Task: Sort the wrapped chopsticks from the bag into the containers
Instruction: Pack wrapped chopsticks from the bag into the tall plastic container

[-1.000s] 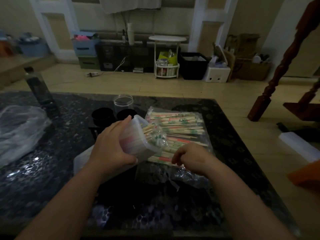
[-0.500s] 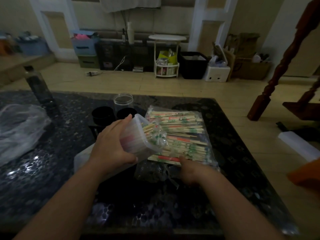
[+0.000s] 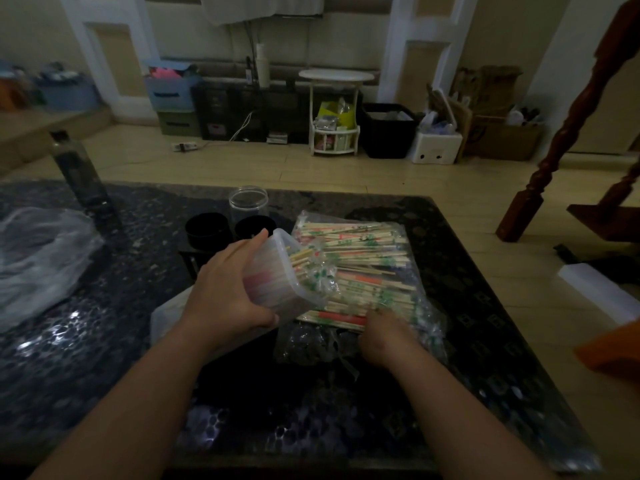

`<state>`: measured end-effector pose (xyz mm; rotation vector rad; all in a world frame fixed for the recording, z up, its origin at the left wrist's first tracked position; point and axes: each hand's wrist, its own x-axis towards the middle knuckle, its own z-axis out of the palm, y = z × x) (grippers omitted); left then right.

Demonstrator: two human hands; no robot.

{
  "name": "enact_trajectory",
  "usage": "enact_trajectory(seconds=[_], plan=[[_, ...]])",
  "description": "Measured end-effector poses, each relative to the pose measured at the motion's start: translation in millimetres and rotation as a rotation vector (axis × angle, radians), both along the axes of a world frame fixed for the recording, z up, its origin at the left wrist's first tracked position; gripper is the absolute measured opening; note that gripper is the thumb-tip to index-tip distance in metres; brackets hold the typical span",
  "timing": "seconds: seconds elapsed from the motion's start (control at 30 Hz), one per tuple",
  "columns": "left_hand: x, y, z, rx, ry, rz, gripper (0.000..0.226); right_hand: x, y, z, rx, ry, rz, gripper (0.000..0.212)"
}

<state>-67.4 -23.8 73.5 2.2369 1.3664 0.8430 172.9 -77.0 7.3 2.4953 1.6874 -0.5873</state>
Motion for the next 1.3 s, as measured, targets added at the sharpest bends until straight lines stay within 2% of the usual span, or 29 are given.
enact_trajectory(seconds=[0.2,0.4,0.6,0.83,1.17,1.3], plan=[[1,-1,0,0.004,-0.006,-0.003,0.128,4,-3,-10,0.157,-0.100,0.030,0.033],[1,0,-1,0.007,0.006,0.001,0.128,6,-5,-21,0.292,-0.141,0.095,0.032],[2,1,-2,0.004,0.020,-0.002,0.128,8,0,-24,0.308,-0.054,0.074,0.031],[3,0,-2,-0.005,0.022,-0.009,0.128,6,3,-21,0.245,-0.056,0.041,0.022],[2,3,-3,-0.006,0.022,-0.007,0.129,5,3,-21,0.240,-0.021,0.050,0.025],[2,3,-4,-0.004,0.019,-0.010,0.128,3,3,-22,0.241,-0.066,0.074,0.024]])
